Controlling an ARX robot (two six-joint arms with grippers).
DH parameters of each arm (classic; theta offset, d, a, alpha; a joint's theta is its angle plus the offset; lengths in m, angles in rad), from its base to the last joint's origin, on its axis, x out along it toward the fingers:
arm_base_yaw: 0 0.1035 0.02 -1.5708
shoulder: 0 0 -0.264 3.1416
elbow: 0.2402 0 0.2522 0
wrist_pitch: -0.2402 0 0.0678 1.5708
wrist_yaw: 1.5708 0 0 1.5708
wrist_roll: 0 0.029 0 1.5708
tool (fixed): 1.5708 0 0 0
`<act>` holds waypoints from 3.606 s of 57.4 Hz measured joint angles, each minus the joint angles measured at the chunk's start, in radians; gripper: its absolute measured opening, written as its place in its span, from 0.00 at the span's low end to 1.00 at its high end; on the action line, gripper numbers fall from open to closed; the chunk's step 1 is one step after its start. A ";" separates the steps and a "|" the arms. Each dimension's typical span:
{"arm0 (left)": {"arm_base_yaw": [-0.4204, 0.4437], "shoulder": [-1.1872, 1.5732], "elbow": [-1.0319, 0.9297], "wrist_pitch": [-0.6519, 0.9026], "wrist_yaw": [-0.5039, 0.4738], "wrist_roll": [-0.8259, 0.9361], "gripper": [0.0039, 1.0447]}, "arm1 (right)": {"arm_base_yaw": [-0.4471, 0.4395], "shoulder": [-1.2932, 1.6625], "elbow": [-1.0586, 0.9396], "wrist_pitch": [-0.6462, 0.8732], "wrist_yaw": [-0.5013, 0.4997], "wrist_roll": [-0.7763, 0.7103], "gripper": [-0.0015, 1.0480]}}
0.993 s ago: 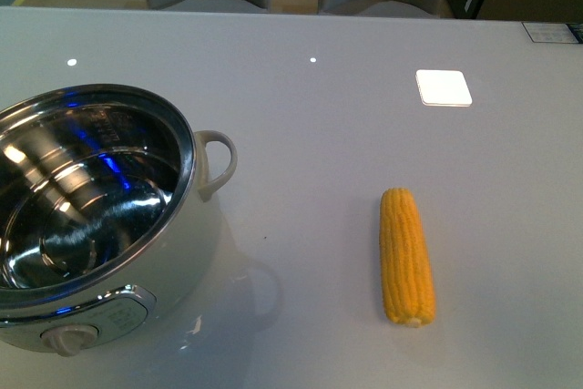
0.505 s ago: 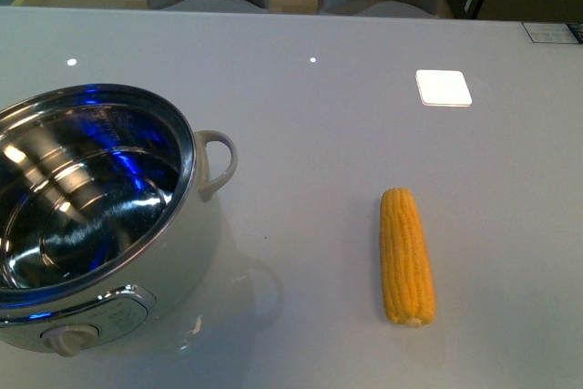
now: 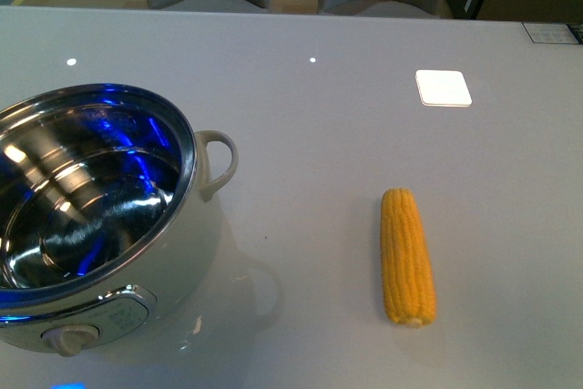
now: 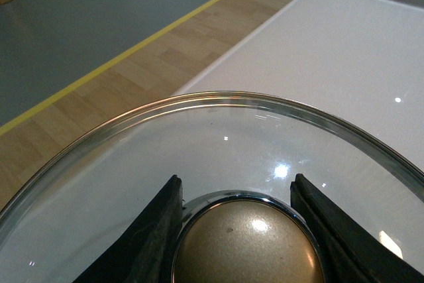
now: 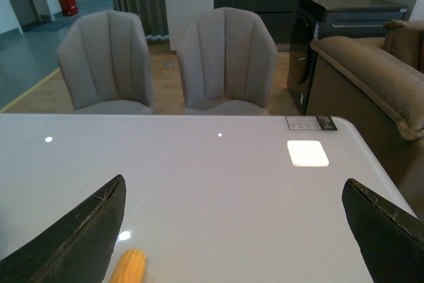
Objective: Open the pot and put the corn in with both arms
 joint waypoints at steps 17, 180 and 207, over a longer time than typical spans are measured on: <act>-0.010 0.108 0.023 0.008 0.000 0.003 0.41 | 0.000 0.000 0.000 0.000 0.000 0.000 0.92; 0.020 -1.058 -0.549 -0.438 0.226 -0.064 0.94 | 0.000 0.000 0.000 0.000 0.000 0.000 0.92; -0.119 -1.531 -0.652 -0.749 0.159 -0.130 0.94 | 0.000 0.000 0.000 0.000 0.000 0.000 0.92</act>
